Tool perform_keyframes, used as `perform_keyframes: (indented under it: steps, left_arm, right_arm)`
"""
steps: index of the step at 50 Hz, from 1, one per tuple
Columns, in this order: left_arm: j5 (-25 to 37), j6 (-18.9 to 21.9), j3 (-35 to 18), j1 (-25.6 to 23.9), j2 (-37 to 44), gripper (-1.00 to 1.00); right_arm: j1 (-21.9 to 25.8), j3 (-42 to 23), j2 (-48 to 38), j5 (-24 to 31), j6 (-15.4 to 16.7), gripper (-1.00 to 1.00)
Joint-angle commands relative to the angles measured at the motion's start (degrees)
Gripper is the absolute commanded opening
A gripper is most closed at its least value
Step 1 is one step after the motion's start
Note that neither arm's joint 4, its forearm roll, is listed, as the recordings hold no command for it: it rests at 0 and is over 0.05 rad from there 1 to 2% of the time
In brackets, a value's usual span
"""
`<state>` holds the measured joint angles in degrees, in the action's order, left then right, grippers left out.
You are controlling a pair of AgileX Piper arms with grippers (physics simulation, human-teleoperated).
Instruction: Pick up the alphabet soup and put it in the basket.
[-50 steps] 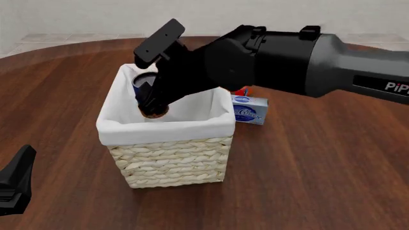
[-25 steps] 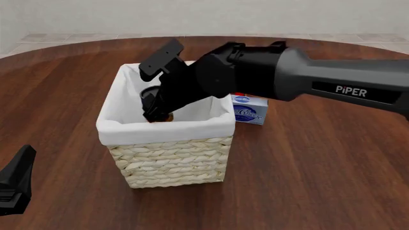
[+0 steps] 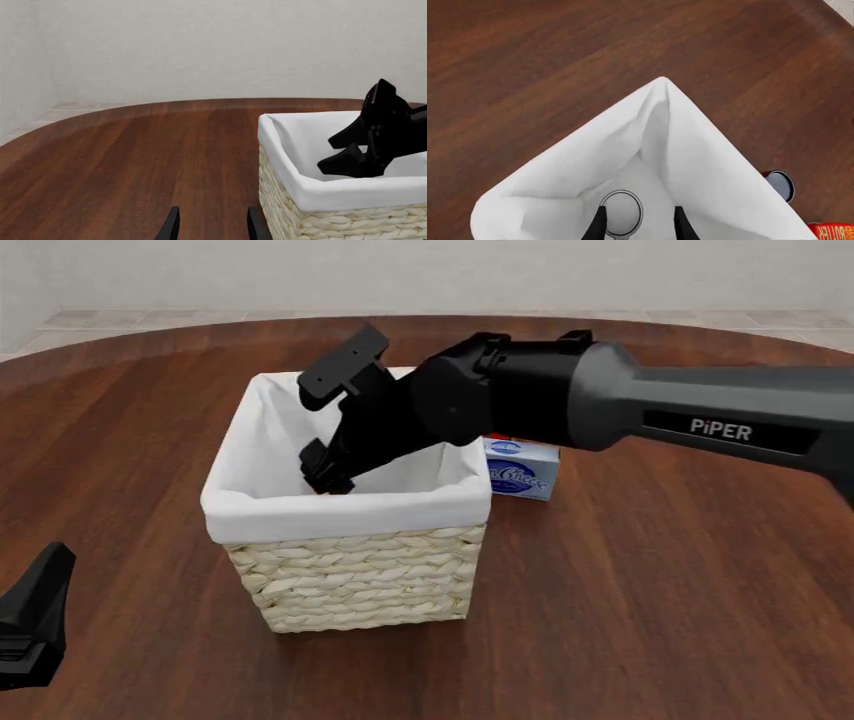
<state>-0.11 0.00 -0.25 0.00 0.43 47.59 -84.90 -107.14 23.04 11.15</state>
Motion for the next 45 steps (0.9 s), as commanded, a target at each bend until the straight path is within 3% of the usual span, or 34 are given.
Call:
perform_keyframes:
  steps: [1,45]
  left_arm:
    - [0.0,0.0,0.0,0.0,0.0,1.00]
    - [0.0,0.0,0.0,0.0,0.0,1.00]
  right_arm:
    - [0.4,0.5,0.7,0.1,-0.2,1.00]
    - [3.5,-3.8,17.7,4.6,-0.6,1.00]
